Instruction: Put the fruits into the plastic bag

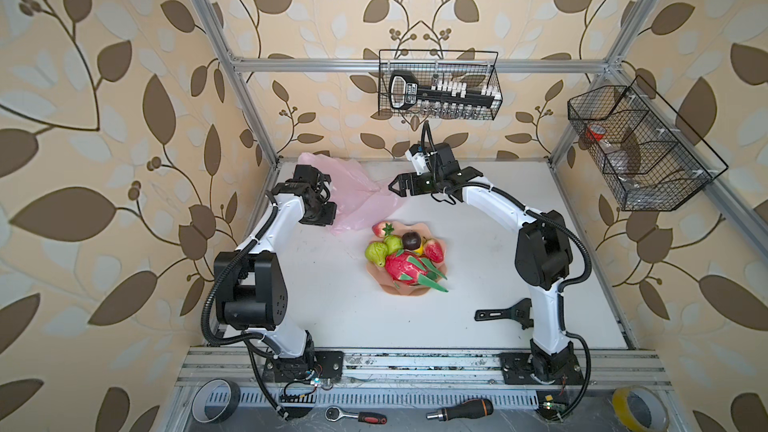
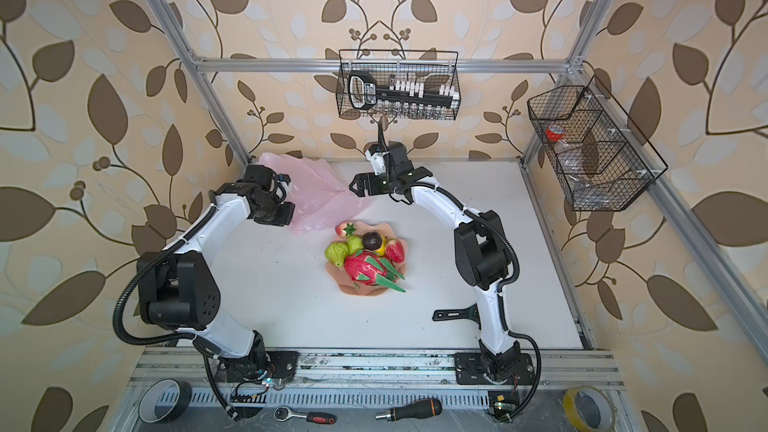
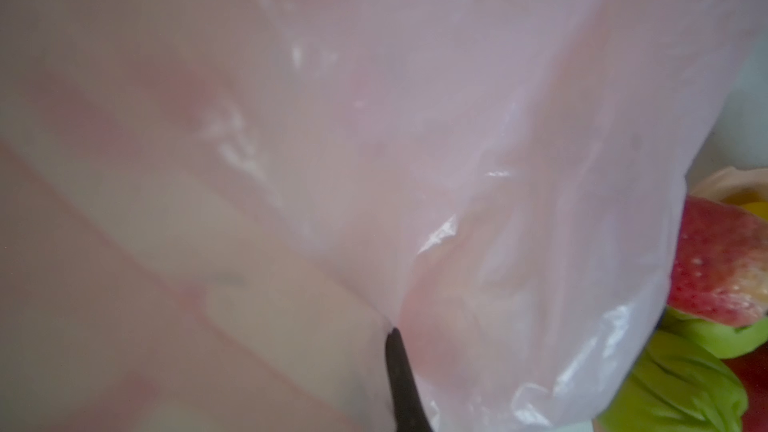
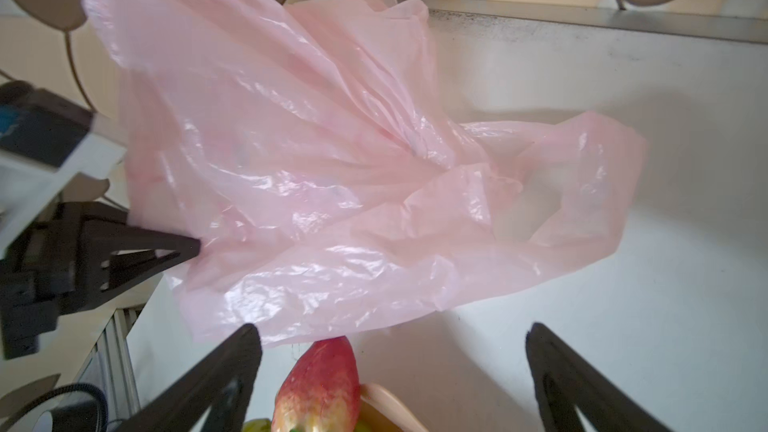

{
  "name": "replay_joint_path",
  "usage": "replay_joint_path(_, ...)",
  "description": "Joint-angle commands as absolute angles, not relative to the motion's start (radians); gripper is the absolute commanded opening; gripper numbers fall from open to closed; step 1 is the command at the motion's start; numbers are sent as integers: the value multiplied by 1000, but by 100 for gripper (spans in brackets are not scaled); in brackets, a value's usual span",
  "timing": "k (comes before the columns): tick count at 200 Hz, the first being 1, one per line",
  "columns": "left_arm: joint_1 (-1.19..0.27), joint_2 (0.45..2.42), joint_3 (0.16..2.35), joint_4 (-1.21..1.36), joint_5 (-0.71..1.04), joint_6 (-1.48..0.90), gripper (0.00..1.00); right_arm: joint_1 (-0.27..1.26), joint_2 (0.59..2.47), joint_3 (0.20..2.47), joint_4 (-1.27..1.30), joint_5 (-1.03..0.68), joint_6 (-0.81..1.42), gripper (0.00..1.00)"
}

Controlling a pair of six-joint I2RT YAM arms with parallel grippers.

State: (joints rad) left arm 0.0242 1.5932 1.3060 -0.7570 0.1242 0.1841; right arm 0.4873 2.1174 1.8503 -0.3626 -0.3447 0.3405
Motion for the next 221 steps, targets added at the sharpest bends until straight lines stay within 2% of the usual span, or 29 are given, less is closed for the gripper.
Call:
replay_joint_path(1,59,1552,1310,-726,85,260,0,462,2151,1873,-329,-293,442,100)
replay_joint_path(117,63,1500,1199,-660,109,263,0,460,2303,1819,-174,-269,758,95)
replay_joint_path(149,63,1477,1176,-643,123,259,0,474,2385,1900,-173,-252,824,86)
replay_joint_path(165,62,1459,1158,-629,122,258,0,477,2403,1910,-136,-245,861,73)
replay_joint_path(182,64,1448,1140,-615,117,256,0,479,2405,1917,-103,-234,878,48)
replay_joint_path(221,85,1384,1089,-567,138,231,0,489,2398,1926,-67,-232,862,16)
